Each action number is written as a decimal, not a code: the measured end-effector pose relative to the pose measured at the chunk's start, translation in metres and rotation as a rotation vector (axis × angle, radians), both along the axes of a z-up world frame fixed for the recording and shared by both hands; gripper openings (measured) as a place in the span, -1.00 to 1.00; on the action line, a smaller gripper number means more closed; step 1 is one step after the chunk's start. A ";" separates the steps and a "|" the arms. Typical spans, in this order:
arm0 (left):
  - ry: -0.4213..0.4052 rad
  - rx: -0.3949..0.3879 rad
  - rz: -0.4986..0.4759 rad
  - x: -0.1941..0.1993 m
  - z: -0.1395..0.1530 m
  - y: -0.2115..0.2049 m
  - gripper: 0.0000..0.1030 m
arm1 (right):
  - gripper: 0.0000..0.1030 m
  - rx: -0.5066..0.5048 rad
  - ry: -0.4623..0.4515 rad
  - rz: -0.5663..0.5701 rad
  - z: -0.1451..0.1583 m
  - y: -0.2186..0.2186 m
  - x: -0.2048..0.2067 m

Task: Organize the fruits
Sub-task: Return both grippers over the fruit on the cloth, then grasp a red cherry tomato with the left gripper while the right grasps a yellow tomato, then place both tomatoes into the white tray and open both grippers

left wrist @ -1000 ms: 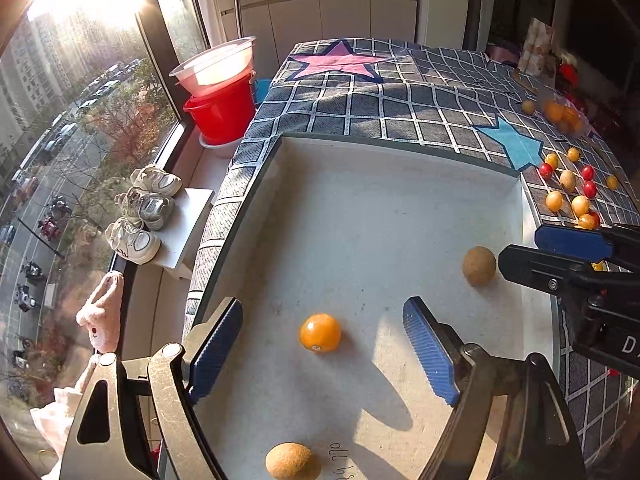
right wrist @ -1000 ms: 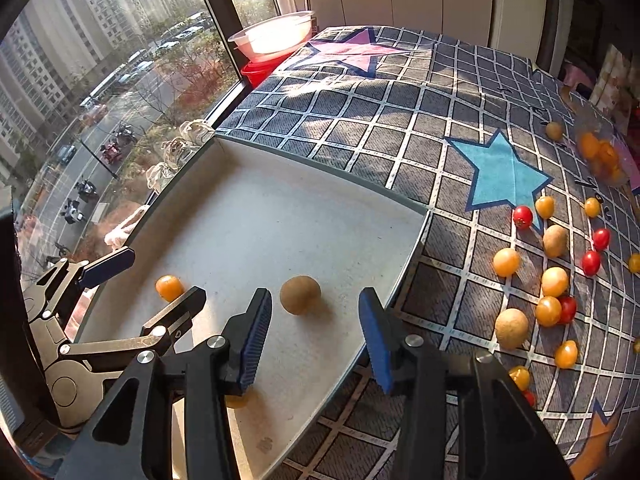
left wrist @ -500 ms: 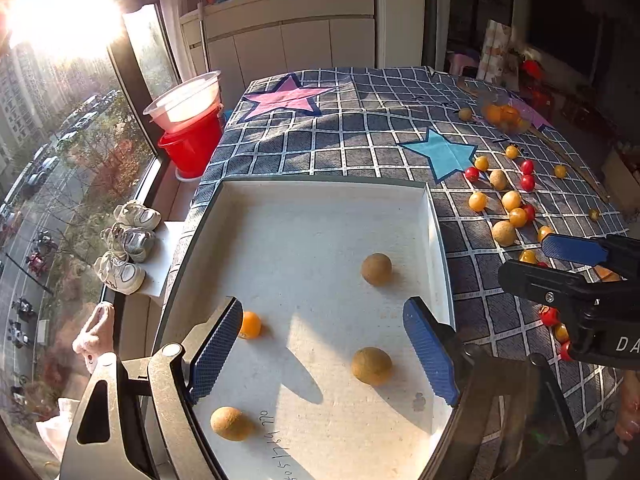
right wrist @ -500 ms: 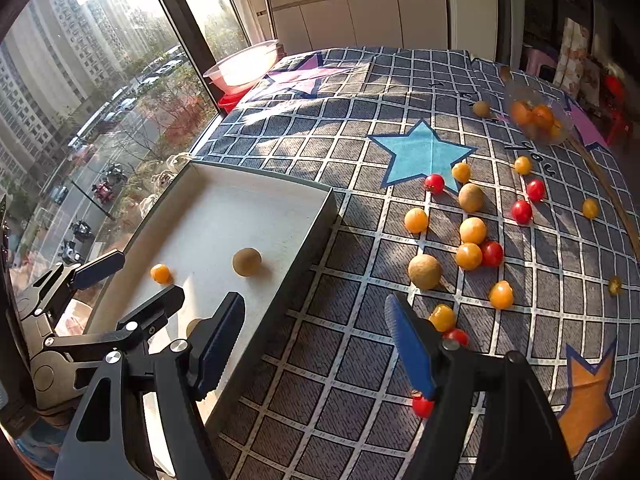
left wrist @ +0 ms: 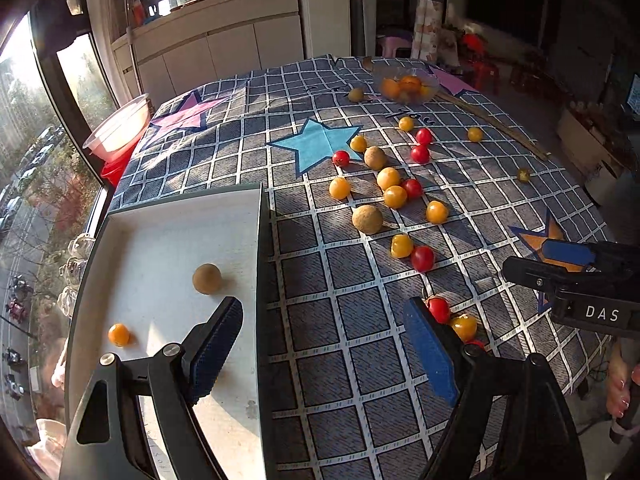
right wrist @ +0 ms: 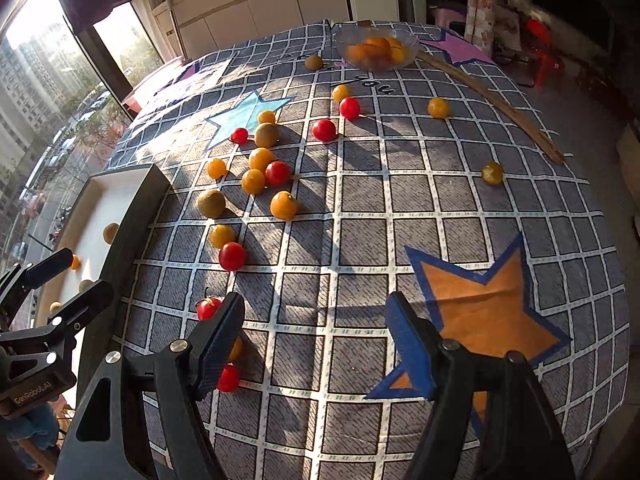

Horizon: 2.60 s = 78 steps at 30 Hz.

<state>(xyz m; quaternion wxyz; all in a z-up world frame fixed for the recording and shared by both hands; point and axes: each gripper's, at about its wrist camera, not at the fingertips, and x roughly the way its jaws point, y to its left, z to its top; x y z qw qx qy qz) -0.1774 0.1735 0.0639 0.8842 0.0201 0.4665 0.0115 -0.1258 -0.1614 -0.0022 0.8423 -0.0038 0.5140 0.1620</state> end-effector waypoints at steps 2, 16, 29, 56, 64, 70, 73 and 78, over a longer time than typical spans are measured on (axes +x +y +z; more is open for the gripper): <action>0.014 -0.004 0.000 0.007 -0.007 -0.009 0.62 | 0.47 -0.004 -0.002 -0.028 -0.002 -0.015 0.003; 0.092 -0.032 0.056 0.042 -0.036 -0.048 0.62 | 0.48 -0.035 -0.048 -0.159 -0.014 -0.078 0.042; 0.129 -0.044 0.132 0.055 -0.053 -0.060 0.33 | 0.39 -0.069 -0.106 -0.218 -0.025 -0.085 0.099; 0.080 -0.119 0.057 0.037 -0.045 -0.058 -0.59 | -0.55 0.022 -0.093 -0.135 -0.022 -0.074 0.079; 0.058 -0.122 0.047 0.018 -0.035 -0.050 -0.59 | -0.55 0.065 -0.061 -0.093 -0.020 -0.066 0.037; 0.041 -0.114 0.037 0.001 -0.027 -0.045 -0.59 | -0.55 0.085 -0.045 -0.065 -0.015 -0.056 0.011; 0.031 -0.125 0.036 -0.007 -0.022 -0.039 -0.59 | -0.55 0.088 -0.046 -0.054 -0.011 -0.050 0.001; 0.005 -0.131 0.043 -0.022 -0.012 -0.026 -0.59 | -0.55 0.078 -0.052 -0.025 -0.002 -0.034 -0.013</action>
